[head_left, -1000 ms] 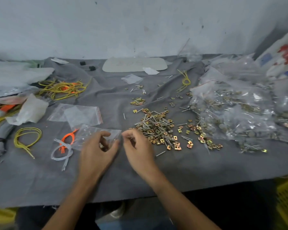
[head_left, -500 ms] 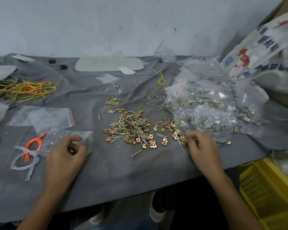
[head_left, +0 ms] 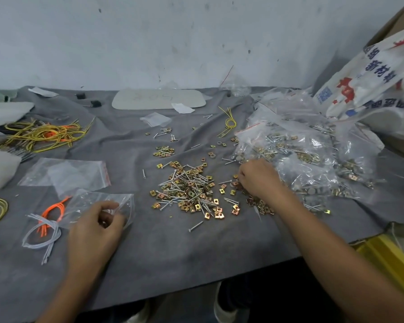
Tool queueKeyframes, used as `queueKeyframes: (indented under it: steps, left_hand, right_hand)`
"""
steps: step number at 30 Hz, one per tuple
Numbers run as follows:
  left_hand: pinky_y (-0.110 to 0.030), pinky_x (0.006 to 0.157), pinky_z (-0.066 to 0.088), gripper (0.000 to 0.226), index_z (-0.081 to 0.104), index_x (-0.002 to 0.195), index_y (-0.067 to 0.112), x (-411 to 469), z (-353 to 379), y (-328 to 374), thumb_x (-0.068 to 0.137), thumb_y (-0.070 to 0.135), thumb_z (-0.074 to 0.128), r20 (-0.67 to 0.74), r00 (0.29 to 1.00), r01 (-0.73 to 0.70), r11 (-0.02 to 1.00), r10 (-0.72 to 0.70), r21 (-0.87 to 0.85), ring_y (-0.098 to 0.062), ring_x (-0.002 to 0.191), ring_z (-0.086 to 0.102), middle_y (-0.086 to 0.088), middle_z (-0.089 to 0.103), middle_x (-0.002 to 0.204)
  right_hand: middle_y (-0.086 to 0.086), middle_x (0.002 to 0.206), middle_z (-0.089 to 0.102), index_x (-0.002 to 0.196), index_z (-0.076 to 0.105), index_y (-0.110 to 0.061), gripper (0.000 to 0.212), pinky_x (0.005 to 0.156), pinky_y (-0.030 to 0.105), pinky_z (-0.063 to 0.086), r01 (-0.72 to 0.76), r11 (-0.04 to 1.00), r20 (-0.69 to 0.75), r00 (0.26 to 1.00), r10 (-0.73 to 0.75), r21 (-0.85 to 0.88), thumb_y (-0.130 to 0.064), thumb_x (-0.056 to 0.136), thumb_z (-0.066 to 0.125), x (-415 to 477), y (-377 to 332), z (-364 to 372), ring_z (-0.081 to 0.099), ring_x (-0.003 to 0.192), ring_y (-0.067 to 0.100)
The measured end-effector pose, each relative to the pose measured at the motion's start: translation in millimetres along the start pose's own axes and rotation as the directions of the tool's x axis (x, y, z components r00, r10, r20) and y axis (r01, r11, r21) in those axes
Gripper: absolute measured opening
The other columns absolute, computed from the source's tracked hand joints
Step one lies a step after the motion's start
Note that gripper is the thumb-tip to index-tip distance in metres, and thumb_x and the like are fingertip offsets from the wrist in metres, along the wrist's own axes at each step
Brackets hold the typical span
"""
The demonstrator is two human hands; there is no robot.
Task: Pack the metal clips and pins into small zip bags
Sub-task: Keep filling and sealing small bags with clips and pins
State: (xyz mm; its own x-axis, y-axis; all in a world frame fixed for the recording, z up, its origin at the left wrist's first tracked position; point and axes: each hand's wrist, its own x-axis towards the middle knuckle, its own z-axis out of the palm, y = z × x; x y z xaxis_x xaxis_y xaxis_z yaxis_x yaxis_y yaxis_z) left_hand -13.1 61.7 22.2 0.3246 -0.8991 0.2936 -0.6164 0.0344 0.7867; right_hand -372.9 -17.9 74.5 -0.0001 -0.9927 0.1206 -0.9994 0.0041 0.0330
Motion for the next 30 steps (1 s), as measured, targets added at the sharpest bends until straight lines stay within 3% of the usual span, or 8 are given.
queueKeyframes:
  steps: [5,9,12,16,21,24,27,30]
  left_hand:
    - [-0.032,0.062,0.044,0.012,0.068,0.091,0.028,1,1,0,0.085,0.019,0.073,-0.012,1.000,0.003,1.000,-0.003,0.004,-0.010,0.068,0.062,0.006,0.066,0.068]
    - [-0.035,0.063,0.044,0.012,0.067,0.092,0.028,1,0,0,0.086,0.019,0.073,-0.009,1.000,0.006,1.000,-0.006,0.003,-0.011,0.067,0.062,0.006,0.066,0.068]
    - [-0.034,0.064,0.043,0.015,0.067,0.092,0.028,0,0,2,0.084,0.017,0.072,-0.017,0.999,0.028,1.000,-0.028,-0.001,-0.008,0.069,0.061,0.008,0.066,0.068]
    - [-0.035,0.065,0.045,0.011,0.066,0.094,0.031,-2,-2,6,0.085,0.024,0.069,-0.018,0.998,0.066,0.997,-0.067,-0.027,-0.008,0.069,0.062,0.009,0.067,0.068]
    - [-0.039,0.068,0.050,0.012,0.066,0.094,0.030,-3,-6,8,0.087,0.020,0.071,-0.004,0.997,0.075,0.997,-0.075,-0.016,-0.013,0.068,0.063,0.008,0.067,0.067]
    - [-0.040,0.069,0.051,0.014,0.066,0.094,0.030,-4,-8,12,0.081,0.036,0.064,0.014,0.997,0.083,0.996,-0.082,-0.035,-0.015,0.070,0.064,0.008,0.069,0.068]
    - [-0.043,0.073,0.054,0.027,0.067,0.094,0.029,-6,-9,14,0.072,0.041,0.056,0.029,0.995,0.100,0.993,-0.099,-0.058,-0.017,0.072,0.066,0.008,0.071,0.071]
    - [-0.043,0.073,0.054,0.026,0.066,0.093,0.029,-6,-8,15,0.072,0.040,0.056,0.027,0.994,0.109,0.992,-0.107,-0.061,-0.019,0.071,0.066,0.007,0.070,0.070]
  right_hand:
    - [0.008,0.092,0.068,0.085,0.064,-0.012,0.021,0.077,0.037,0.049,-0.006,1.000,0.063,0.998,0.006,-0.005,-0.023,0.099,0.052,7,-2,2,0.063,0.090,0.031]
    - [0.006,0.073,0.056,0.075,0.057,-0.011,0.024,0.071,0.038,0.050,-0.043,0.994,0.110,0.993,0.032,0.098,-0.015,0.097,0.049,4,-5,0,0.060,0.081,0.031]
    - [0.005,0.085,0.061,0.094,0.054,-0.011,0.012,0.071,0.040,0.050,-0.038,0.967,-0.026,0.999,0.046,0.254,-0.018,0.101,0.049,-3,-12,-3,0.061,0.081,0.026]
    - [-0.005,0.079,0.058,0.088,0.051,-0.019,0.013,0.064,0.034,0.037,0.119,0.825,-0.195,0.981,-0.010,0.553,-0.021,0.101,0.051,-25,-61,-10,0.053,0.071,0.013]
    - [-0.005,0.088,0.058,0.089,0.047,-0.024,0.012,0.071,0.038,0.043,0.183,0.777,-0.157,0.982,-0.109,0.603,-0.024,0.101,0.046,-34,-122,0,0.053,0.083,0.015]
    - [0.002,0.107,0.056,0.101,0.051,-0.020,0.006,0.088,0.041,0.045,0.187,0.842,-0.141,0.981,-0.133,0.507,-0.023,0.101,0.047,-22,-126,5,0.048,0.100,0.020]
    - [0.009,0.127,0.053,0.121,0.057,-0.014,0.023,0.101,0.041,0.040,0.178,0.910,-0.074,0.984,-0.163,0.373,-0.024,0.105,0.043,-11,-117,14,0.045,0.117,0.027]
    - [0.005,0.120,0.058,0.114,0.063,-0.014,0.026,0.097,0.040,0.042,0.222,0.898,-0.081,0.975,-0.207,0.380,-0.022,0.105,0.041,-10,-112,21,0.050,0.110,0.024]
